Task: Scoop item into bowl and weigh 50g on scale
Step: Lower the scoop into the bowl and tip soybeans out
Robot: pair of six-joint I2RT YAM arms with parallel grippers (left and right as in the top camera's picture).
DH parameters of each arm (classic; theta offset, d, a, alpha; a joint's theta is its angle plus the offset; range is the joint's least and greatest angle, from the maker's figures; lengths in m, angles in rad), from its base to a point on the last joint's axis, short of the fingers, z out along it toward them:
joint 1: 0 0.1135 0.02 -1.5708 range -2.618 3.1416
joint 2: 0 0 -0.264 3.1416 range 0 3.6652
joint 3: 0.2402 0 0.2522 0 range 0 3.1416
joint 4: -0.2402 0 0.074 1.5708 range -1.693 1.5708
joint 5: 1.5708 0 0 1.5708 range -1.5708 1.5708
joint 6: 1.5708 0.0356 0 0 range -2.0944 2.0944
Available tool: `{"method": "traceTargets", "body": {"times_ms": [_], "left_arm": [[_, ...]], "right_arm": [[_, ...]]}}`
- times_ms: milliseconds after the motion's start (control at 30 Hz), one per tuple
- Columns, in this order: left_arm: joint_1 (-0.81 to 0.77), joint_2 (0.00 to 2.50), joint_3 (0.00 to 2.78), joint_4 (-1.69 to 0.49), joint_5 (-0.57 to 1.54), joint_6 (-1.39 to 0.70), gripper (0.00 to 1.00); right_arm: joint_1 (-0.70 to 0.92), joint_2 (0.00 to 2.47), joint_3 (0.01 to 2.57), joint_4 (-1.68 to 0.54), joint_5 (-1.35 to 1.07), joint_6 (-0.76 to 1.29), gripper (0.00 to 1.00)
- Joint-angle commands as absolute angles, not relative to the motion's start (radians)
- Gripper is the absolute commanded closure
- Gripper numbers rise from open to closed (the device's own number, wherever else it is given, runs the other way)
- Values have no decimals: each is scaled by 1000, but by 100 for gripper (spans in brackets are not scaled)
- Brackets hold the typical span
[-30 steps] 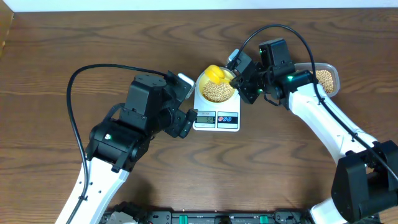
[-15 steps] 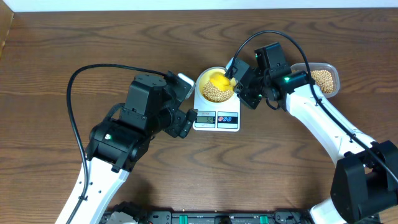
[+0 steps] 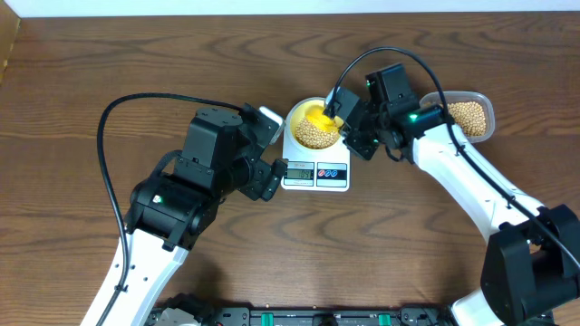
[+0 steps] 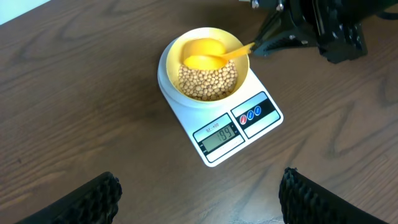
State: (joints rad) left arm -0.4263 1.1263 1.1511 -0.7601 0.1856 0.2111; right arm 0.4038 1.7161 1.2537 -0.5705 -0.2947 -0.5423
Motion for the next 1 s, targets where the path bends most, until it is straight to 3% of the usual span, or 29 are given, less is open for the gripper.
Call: {"method": "traceTargets", "body": {"times_ms": [0, 967], "left_arm": [[-422, 1130, 1152, -763, 194, 221, 17], [-422, 1130, 1152, -763, 194, 221, 17]], "right_arm": [[421, 1721, 1254, -588, -355, -579, 99], [333, 1700, 1256, -622, -531, -493, 99]]}}
